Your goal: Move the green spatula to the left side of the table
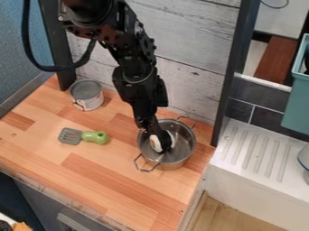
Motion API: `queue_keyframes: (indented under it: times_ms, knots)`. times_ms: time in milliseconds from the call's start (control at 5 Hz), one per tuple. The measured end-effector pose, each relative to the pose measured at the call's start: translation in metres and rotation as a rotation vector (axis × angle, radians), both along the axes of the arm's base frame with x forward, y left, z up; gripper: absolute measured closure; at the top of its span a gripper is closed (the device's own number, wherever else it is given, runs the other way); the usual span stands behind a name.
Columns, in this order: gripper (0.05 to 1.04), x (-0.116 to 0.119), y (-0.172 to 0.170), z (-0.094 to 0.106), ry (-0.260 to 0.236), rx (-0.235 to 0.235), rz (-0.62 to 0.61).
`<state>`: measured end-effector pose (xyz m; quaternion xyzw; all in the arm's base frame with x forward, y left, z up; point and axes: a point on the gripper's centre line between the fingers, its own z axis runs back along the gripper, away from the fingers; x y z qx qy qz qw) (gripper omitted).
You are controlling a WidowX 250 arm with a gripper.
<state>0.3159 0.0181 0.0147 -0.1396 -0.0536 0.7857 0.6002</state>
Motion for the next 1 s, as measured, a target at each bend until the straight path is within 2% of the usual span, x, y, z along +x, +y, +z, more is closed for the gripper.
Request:
queue_keyframes:
  times_ms: [200, 400, 600, 800, 1000]
  knots:
    - [0.083, -0.004, 0.000, -0.007, 0.028, -0.005, -0.003]
    - [0.083, -0.016, 0.015, 0.002, 0.038, -0.007, -0.037]
    - [0.083, -0.030, 0.031, 0.017, -0.003, 0.051, 0.002]
    - [0.083, -0.042, 0.052, 0.020, -0.023, 0.111, 0.026]
    - [0.083, -0.045, 0.070, 0.015, -0.024, 0.155, 0.092]
